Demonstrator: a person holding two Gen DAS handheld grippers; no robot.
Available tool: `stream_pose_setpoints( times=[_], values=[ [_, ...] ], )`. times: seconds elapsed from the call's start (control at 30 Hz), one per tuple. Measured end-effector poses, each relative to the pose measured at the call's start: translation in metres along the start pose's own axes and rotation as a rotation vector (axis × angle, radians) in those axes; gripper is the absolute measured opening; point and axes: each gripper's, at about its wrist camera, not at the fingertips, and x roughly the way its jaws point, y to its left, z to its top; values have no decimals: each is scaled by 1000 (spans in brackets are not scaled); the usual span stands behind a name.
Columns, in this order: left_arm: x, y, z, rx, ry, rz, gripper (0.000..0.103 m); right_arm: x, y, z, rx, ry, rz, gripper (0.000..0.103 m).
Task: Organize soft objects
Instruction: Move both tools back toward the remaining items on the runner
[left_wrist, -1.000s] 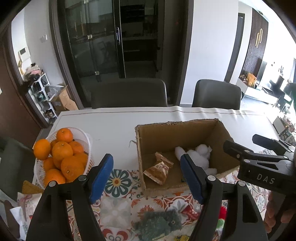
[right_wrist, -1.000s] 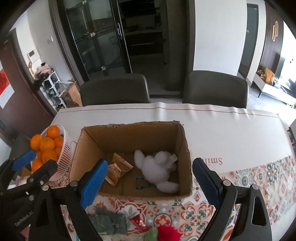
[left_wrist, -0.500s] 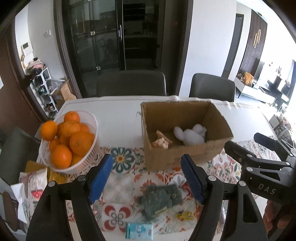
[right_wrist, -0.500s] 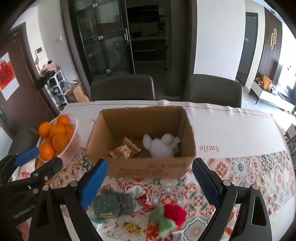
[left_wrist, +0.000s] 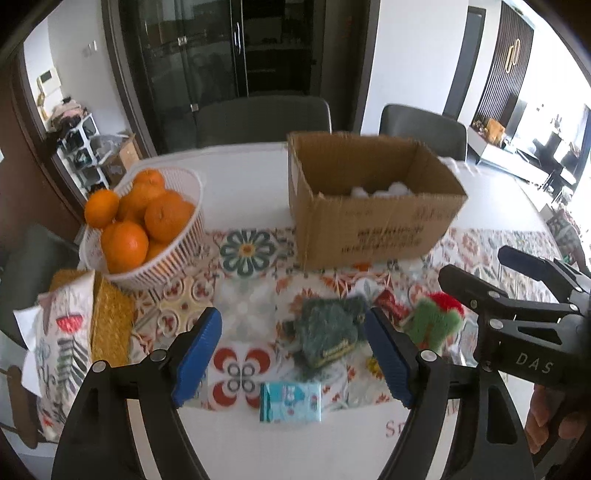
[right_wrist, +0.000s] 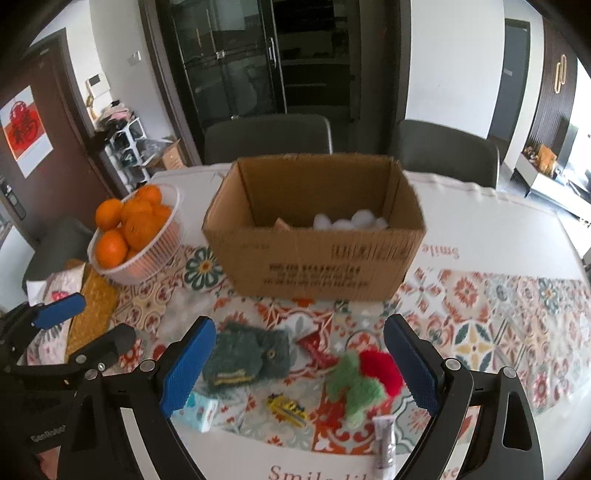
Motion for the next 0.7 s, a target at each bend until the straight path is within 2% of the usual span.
stream_pose_setpoints(
  times=[0.7],
  values=[
    [56, 2, -76, -25, 228, -51, 81, 49, 8, -63, -71, 152, 39, 93]
  ],
)
